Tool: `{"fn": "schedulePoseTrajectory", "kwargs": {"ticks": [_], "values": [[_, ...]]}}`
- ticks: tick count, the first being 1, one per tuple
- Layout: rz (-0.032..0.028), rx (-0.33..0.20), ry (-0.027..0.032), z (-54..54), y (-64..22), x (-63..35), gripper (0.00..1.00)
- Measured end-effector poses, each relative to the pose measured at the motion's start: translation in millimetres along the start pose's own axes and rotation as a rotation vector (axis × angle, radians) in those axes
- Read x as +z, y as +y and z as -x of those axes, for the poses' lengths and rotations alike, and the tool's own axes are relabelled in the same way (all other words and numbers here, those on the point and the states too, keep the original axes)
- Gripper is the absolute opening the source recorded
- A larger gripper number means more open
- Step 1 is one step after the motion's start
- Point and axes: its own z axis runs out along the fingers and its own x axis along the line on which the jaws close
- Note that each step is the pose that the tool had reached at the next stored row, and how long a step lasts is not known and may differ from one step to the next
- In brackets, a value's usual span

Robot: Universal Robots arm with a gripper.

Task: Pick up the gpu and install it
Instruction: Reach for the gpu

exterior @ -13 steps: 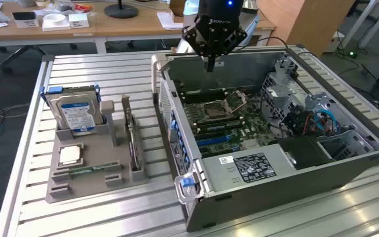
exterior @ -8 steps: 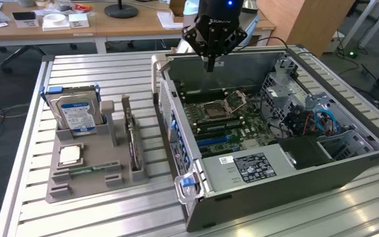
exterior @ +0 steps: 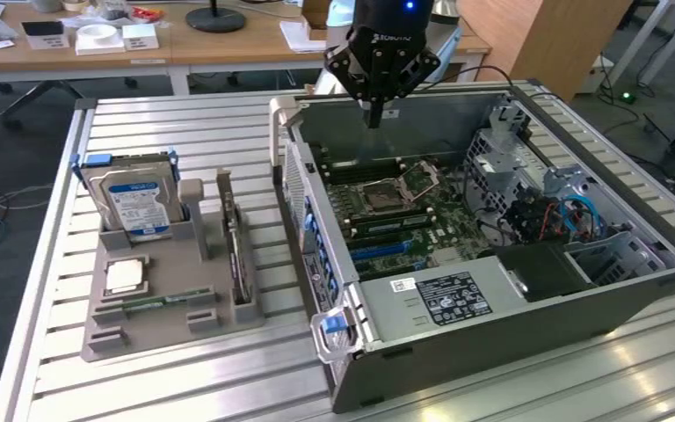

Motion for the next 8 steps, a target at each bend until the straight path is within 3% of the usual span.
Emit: {"fn": "schedulePoseTrajectory", "kwargs": {"ticks": [8], "values": [[0.0000,0.000,0.0000,-6.4,-0.5,-0.1,0.11]]}}
